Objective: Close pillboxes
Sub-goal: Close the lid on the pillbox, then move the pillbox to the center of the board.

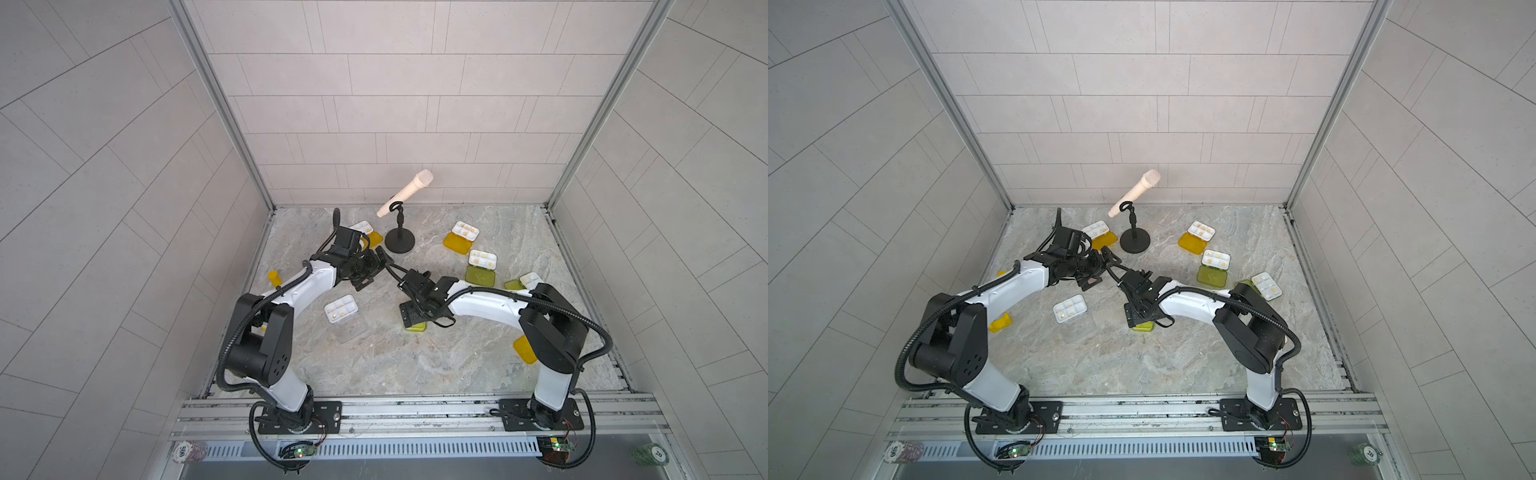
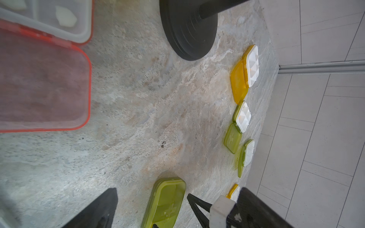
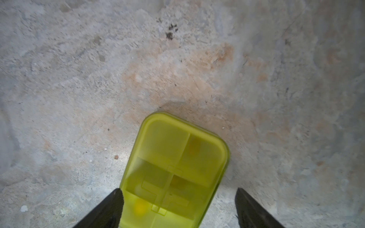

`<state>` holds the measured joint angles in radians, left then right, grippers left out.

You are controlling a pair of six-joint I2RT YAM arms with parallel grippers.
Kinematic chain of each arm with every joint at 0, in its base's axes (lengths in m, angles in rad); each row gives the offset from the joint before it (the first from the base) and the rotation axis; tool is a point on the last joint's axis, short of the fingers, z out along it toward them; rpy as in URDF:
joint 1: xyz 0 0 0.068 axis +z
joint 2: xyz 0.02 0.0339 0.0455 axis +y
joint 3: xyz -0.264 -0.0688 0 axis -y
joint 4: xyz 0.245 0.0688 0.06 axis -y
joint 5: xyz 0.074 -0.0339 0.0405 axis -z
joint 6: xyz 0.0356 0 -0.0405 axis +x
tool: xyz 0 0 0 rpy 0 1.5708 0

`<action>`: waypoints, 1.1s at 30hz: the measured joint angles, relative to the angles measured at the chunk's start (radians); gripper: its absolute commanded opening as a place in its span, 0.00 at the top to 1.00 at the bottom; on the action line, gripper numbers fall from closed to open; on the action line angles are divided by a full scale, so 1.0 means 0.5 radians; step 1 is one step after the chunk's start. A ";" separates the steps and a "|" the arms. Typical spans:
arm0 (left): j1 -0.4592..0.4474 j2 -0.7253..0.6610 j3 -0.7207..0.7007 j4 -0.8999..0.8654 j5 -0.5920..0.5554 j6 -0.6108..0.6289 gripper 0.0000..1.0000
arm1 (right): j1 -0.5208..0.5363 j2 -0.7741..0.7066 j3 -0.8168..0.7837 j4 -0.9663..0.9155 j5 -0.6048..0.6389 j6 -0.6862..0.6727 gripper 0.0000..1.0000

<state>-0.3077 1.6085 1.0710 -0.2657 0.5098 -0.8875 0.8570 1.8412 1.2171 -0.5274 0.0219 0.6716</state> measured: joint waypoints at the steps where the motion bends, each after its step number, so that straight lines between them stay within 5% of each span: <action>1: 0.009 -0.009 0.000 0.002 -0.002 -0.002 0.01 | 0.011 0.005 0.000 0.001 0.005 0.016 0.09; 21: 0.043 -0.091 -0.005 0.015 -0.011 -0.013 0.01 | 0.087 0.031 -0.050 0.034 0.088 0.171 0.20; 33: 0.043 -0.091 -0.009 0.015 -0.011 -0.014 0.01 | 0.021 0.085 -0.050 0.040 0.112 0.128 0.18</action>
<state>-0.2863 1.5631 1.0664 -0.2581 0.5045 -0.8944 0.8673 1.8839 1.1919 -0.5072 0.0780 0.7357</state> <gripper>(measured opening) 0.990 0.836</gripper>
